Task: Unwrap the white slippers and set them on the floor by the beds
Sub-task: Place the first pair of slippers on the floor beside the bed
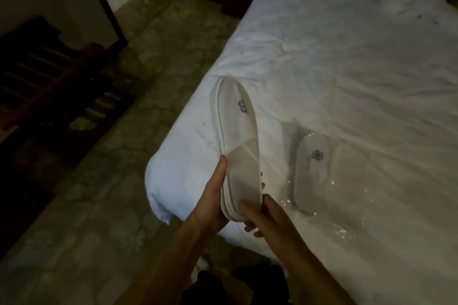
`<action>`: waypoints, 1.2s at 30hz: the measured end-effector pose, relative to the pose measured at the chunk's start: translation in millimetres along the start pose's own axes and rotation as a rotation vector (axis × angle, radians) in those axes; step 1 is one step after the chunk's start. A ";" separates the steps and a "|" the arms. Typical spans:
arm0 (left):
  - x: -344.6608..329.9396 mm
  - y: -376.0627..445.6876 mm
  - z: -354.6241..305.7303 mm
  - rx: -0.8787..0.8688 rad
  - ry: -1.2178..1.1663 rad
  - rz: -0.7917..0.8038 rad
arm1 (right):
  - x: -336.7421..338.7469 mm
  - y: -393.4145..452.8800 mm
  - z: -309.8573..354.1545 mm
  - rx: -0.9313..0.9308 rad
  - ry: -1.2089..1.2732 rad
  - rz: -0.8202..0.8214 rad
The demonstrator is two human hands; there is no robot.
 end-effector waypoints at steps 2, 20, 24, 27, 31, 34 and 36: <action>20.0 -14.5 -16.9 -0.032 -0.023 -0.036 | -14.5 5.1 15.3 0.009 -0.084 -0.051; 132.7 -121.8 -167.1 -0.425 0.159 -0.285 | -158.7 59.1 174.2 0.159 0.028 -0.006; 150.6 -125.5 -201.1 -0.493 0.257 -0.301 | -179.6 83.0 193.7 0.178 0.051 -0.009; 172.3 -127.6 -234.9 -0.558 0.303 -0.350 | -200.9 106.3 209.8 0.186 0.071 -0.012; 209.0 -127.1 -287.3 -0.696 0.402 -0.454 | -234.5 146.6 233.3 0.194 0.134 -0.030; 235.8 -124.2 -327.7 -0.738 0.488 -0.569 | -259.0 177.6 252.0 0.175 0.184 -0.040; 251.4 -123.9 -352.4 -0.747 0.537 -0.635 | -272.4 194.4 263.8 0.162 0.226 -0.068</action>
Point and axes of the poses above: each hand's wrist, its own y-axis towards the middle knuckle, its own x-axis out of the back of the hand, z = x × y, the point moved 8 cm from there along y, towards the middle knuckle, and after that the axes turned 12 degrees about -y, right-handed, at the moved point
